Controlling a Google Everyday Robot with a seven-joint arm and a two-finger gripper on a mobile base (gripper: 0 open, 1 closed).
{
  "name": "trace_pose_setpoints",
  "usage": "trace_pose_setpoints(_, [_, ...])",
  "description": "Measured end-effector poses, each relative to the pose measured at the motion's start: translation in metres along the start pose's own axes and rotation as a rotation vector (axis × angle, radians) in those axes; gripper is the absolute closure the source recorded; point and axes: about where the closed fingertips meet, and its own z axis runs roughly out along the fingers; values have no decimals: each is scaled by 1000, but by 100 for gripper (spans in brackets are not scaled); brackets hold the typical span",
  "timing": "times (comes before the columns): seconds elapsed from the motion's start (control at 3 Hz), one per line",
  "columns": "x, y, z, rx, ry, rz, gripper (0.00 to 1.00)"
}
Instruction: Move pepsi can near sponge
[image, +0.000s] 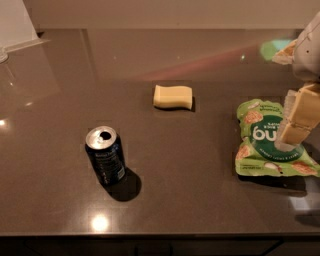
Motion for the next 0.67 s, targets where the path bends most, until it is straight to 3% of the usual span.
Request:
trace_pose_setpoints(0.33, [-3,0,0,6,-15,-1,0])
trace_pose_setpoints(0.67, [-22,4,10,-2,-112,-5,0])
